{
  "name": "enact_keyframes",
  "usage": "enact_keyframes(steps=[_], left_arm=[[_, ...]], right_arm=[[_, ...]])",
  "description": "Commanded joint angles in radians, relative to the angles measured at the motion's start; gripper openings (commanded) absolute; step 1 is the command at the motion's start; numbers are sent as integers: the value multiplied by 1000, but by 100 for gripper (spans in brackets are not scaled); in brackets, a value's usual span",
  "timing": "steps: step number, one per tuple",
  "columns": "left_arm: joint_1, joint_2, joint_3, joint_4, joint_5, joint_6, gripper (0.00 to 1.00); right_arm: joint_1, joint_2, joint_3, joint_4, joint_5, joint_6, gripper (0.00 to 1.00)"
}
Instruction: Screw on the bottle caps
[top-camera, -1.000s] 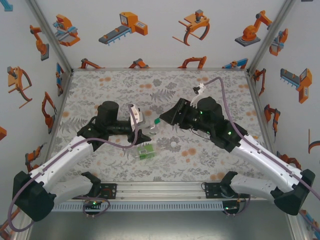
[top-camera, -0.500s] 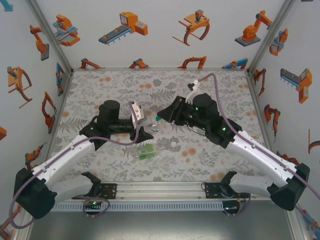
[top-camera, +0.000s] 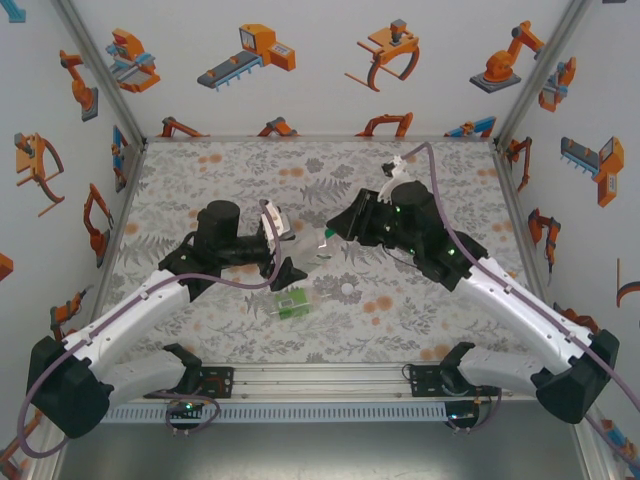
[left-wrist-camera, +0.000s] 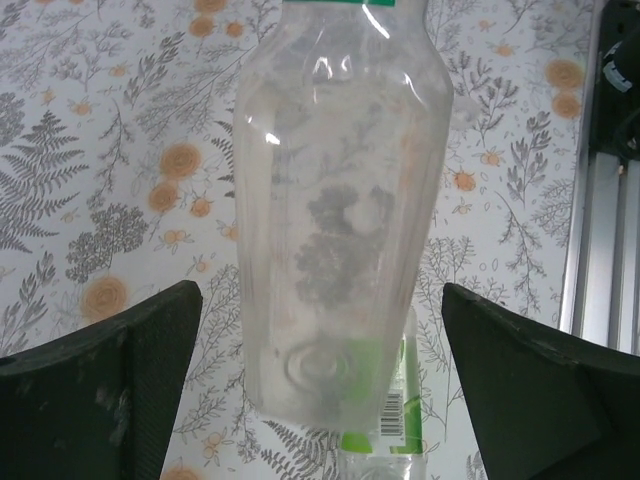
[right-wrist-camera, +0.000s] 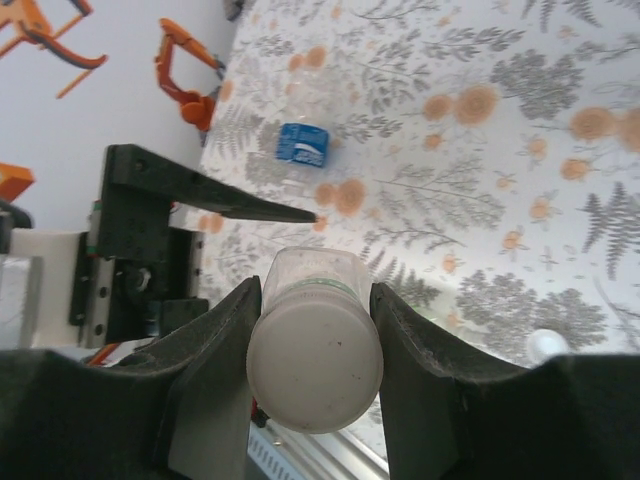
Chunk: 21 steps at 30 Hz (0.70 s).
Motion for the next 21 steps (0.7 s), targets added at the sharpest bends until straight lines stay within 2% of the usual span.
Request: enact_keyframes(steps=[1, 6, 9, 17, 21], left_arm=[[2, -5, 17, -37, -47, -9, 97], [13, 16, 35, -51, -211, -83, 97], [27, 31, 38, -11, -264, -167, 97], [30, 45, -87, 288, -374, -294, 97], [30, 69, -115, 332, -406, -336, 97]], right_arm=[[-42, 19, 61, -64, 13, -107, 31], [-134, 74, 122, -156, 29, -233, 31], [-181, 126, 178, -217, 63, -333, 31], [-261, 220, 277, -245, 51, -452, 31], [-278, 246, 306, -254, 62, -475, 31]])
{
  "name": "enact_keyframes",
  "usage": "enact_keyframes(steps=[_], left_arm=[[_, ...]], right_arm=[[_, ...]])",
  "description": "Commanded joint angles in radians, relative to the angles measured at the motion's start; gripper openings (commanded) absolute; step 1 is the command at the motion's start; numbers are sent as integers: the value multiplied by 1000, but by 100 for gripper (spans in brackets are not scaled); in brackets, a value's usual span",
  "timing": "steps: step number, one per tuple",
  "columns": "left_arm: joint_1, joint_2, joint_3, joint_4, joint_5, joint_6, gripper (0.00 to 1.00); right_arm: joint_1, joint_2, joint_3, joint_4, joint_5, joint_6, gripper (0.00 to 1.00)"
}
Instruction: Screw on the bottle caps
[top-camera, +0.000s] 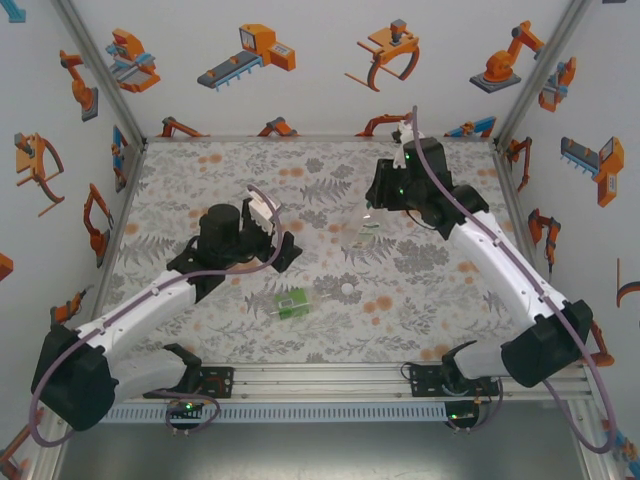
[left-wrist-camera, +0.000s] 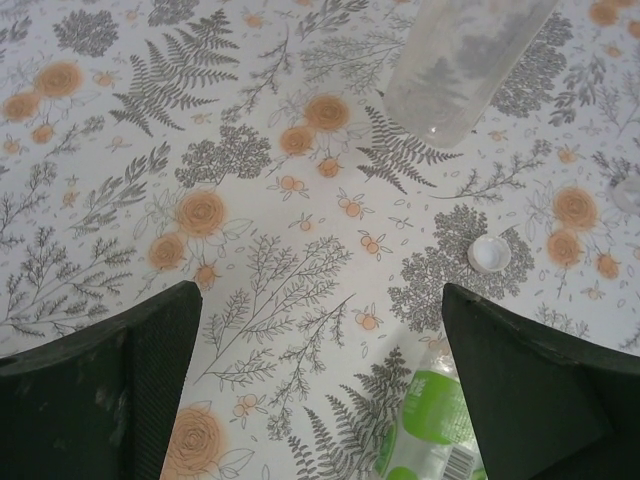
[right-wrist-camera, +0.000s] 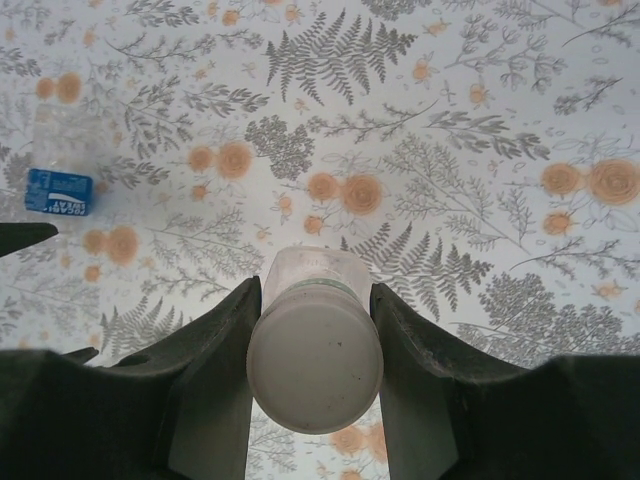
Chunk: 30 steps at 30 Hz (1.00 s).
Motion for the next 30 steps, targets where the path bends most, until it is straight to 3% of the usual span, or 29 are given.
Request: enact_keyframes(steps=[1, 11, 18, 30], left_arm=[[2, 26, -26, 117, -45, -82, 97], [-20, 32, 3, -2, -78, -56, 97], [-18, -31, -39, 91, -159, -69, 97], [-5, 11, 13, 21, -126, -83, 97]], right_arm=[[-15, 9, 45, -18, 26, -56, 31], [-41, 29, 40, -20, 46, -81, 31], [-65, 79, 58, -20, 76, -152, 30], [-86, 221, 139, 31, 153, -285, 30]])
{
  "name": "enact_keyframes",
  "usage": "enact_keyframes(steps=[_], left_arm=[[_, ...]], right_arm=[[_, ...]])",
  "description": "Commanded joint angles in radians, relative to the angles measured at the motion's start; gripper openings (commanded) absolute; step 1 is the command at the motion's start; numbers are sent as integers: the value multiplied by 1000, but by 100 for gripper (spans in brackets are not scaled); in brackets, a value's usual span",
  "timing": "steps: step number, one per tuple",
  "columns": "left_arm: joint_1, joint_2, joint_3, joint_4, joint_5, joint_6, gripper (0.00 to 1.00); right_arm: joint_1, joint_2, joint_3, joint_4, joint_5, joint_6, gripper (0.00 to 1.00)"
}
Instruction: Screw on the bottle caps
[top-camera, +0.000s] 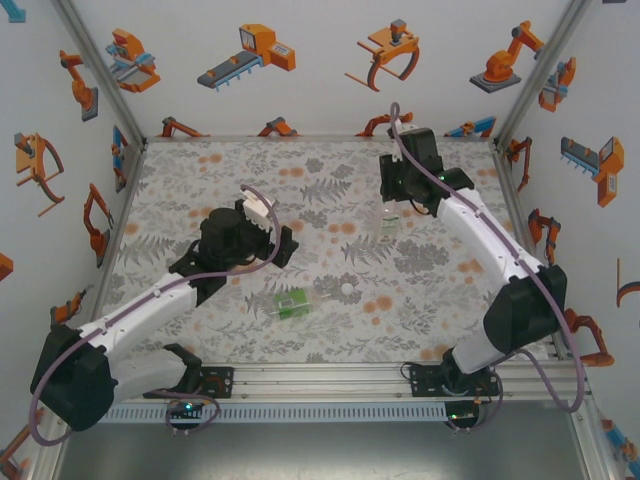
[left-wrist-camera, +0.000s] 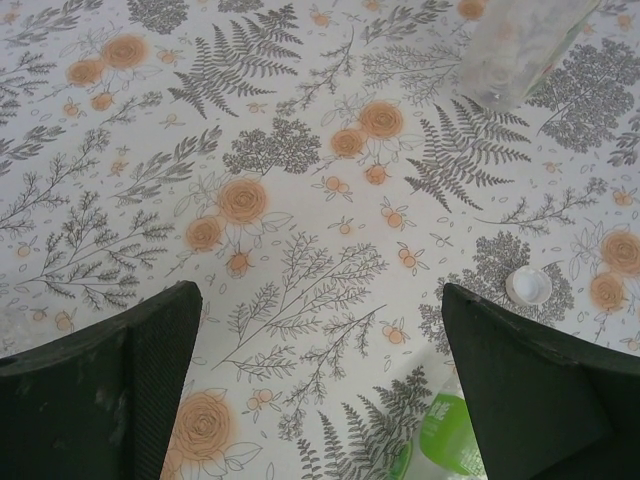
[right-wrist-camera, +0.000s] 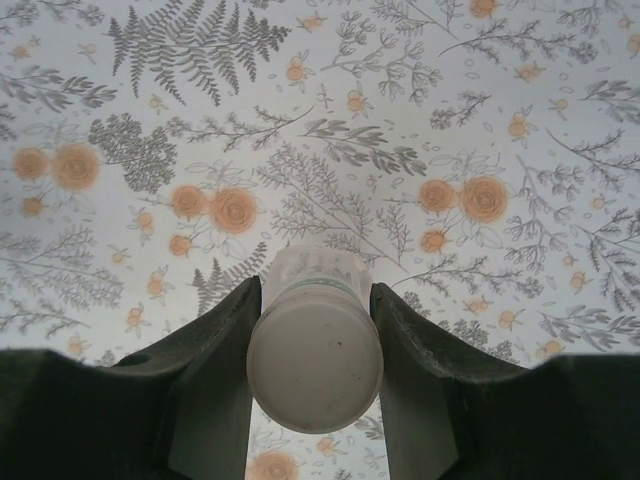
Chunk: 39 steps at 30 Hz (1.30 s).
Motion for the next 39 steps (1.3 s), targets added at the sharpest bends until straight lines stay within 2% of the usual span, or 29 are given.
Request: enact_keyframes(steps=[1, 7, 12, 17, 19, 23, 27, 32, 35, 39], left_arm=[[8, 22, 49, -31, 31, -12, 97], [41, 3, 30, -16, 49, -45, 97], [104, -56, -41, 66, 134, -91, 97], [106, 48, 68, -52, 61, -123, 97], [111, 83, 107, -81, 71, -126, 97], [111, 113, 134, -100, 138, -107, 97], [110, 96, 125, -110, 71, -150, 97], [102, 81, 121, -135, 48, -193, 97], [101, 75, 117, -142, -6, -216, 97], [100, 51, 91, -118, -6, -216, 97]], right_arm=[[-7, 38, 62, 51, 55, -77, 30], [-17, 140, 112, 118, 65, -123, 30], [-29, 208, 146, 155, 63, -120, 30], [-32, 232, 127, 201, 66, -87, 30], [-35, 231, 108, 224, 67, -75, 31], [-39, 218, 75, 250, 78, -57, 37], [-56, 206, 58, 256, 57, -23, 46], [-61, 190, 48, 249, 41, -9, 56], [-61, 180, 46, 235, 43, -11, 60], [-62, 159, 51, 217, 46, -14, 64]])
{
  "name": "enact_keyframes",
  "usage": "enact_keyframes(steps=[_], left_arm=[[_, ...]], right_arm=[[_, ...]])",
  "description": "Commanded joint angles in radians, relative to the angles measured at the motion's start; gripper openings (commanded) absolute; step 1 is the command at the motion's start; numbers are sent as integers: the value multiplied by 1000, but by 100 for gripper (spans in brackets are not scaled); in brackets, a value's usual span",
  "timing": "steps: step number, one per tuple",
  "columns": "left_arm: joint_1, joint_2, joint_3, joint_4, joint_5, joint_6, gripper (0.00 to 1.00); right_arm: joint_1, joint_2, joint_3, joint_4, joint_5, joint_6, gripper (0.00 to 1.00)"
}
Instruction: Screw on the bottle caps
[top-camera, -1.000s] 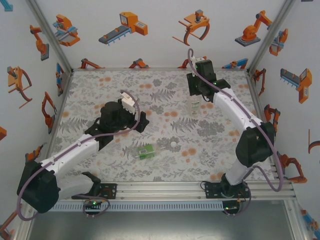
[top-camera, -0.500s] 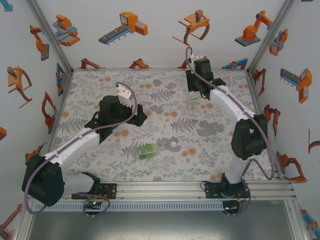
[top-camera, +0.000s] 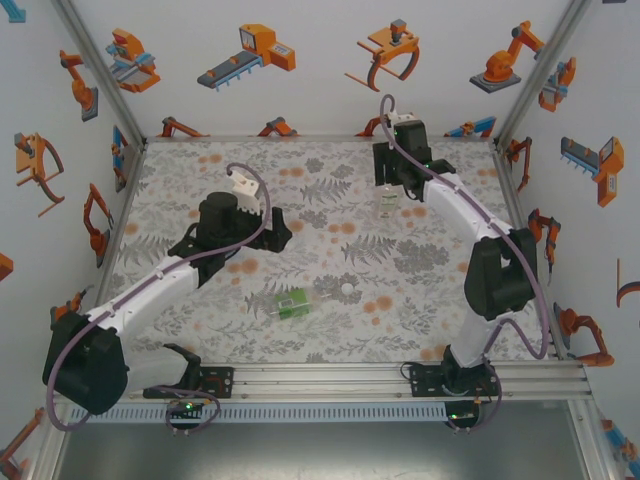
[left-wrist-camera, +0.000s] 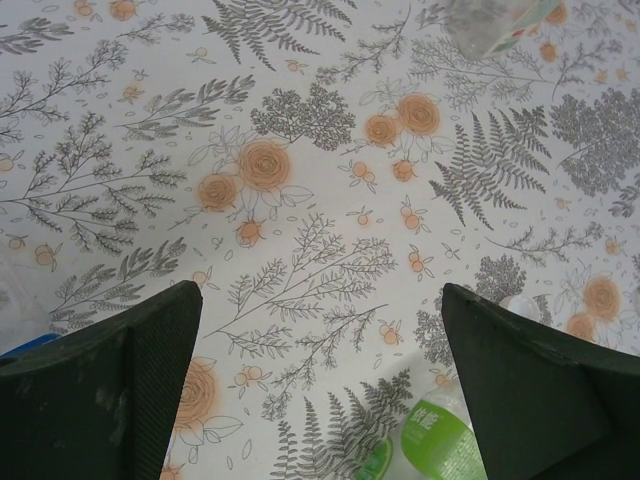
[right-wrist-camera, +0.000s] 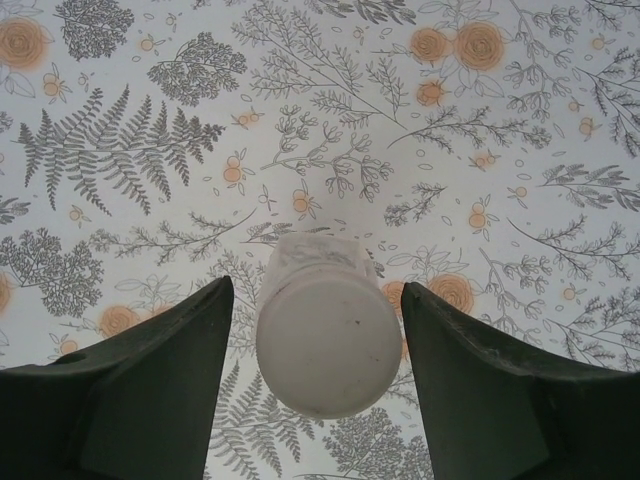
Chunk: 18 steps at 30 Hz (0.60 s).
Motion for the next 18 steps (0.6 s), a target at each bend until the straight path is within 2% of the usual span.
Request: enact_keyframes(steps=[1, 7, 11, 14, 18], left_arm=[[-1, -51, -22, 14, -27, -32, 97], [21, -81, -28, -1, -87, -71, 97], [38, -60, 12, -59, -65, -60, 97], [51, -32, 71, -156, -55, -50, 97], [70, 14, 171, -339, -120, -49, 99]], right_arm=[[-2, -60, -3, -13, 4, 13, 64], [-1, -114, -1, -46, -1, 16, 64], [-1, -177, -10, -84, -11, 29, 64], [-1, -247, -41, -102, -15, 42, 64], [-1, -341, -93, -129, -29, 68, 64]])
